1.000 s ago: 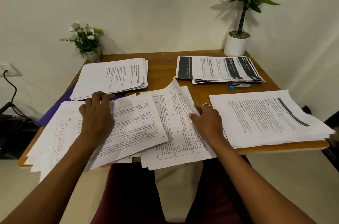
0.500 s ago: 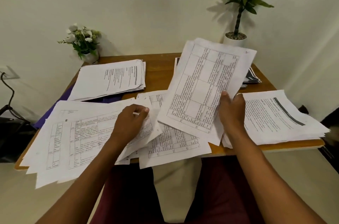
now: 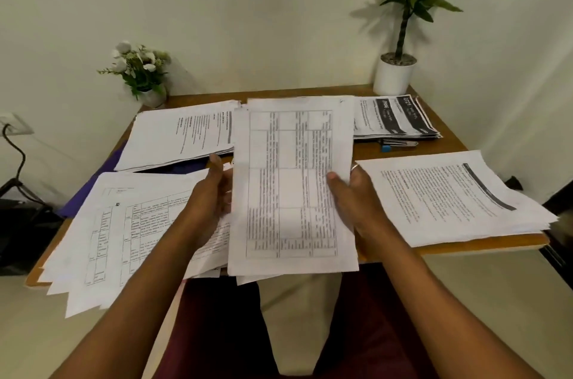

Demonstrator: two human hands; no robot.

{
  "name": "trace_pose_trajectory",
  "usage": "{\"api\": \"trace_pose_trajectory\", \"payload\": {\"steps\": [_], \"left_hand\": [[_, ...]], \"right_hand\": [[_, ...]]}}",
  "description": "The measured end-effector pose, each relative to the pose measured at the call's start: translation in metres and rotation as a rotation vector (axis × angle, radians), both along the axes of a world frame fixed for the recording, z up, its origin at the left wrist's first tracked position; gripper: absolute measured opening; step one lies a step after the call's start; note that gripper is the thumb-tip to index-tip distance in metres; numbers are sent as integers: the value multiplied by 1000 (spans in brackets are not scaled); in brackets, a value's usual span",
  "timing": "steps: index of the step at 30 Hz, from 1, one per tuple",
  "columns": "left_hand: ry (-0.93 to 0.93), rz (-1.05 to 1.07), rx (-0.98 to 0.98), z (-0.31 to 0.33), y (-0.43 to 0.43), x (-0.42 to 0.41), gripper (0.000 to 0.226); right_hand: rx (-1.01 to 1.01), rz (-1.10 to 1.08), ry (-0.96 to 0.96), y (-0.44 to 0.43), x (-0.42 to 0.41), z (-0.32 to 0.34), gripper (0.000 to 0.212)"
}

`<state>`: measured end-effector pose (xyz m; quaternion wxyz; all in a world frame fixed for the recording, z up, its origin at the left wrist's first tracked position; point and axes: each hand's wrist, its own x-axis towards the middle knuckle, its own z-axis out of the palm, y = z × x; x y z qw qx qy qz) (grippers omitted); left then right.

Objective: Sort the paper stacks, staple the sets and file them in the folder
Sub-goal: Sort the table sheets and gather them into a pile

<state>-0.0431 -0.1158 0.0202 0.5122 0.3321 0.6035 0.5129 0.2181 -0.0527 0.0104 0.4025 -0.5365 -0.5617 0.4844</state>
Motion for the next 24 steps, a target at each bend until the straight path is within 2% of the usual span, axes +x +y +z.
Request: {"api": "trace_pose_trajectory", "payload": {"steps": [2, 4, 6, 8, 10, 11, 12, 13, 15, 16, 18, 20, 21, 24], "left_hand": [[-42, -31, 69, 5, -5, 0, 64], [136, -18, 89, 7, -9, 3, 50], [312, 44, 98, 6, -14, 4, 36], [332, 86, 91, 1, -18, 1, 31], [304, 111, 76, -5, -20, -9, 33], [283, 131, 66, -7, -21, -14, 33], [240, 161, 65, -10, -23, -20, 31], [179, 206, 63, -14, -23, -26, 29], [73, 268, 68, -23, -23, -37, 26], [83, 287, 52, -27, -23, -40, 25], [224, 314, -6, -32, -24, -42, 28], [342, 309, -21, -33, -23, -42, 25], [324, 310, 4, -30, -24, -38, 16], [197, 297, 60, -29, -25, -33, 26]], "right_hand": [[-50, 74, -30, -9, -12, -3, 21], [-61, 140, -43, -18, -22, -3, 5], [-68, 183, 11, -22, -28, -4, 4], [-152, 246, 194, -23, -30, -4, 22], [-273, 258, 412, -18, -33, -9, 55], [-321, 218, 466, -17, -34, -9, 65], [-327, 173, 444, -16, -37, -10, 66], [-292, 140, 356, -16, -40, -11, 59], [-142, 129, 36, -16, -48, -17, 37], [-58, 150, -131, -17, -52, -18, 31], [49, 199, -399, -23, -61, -16, 44], [65, 230, -542, -28, -71, -10, 65], [58, 245, -586, -30, -75, -9, 73], [-34, 327, -672, -35, -86, -4, 84]]}}
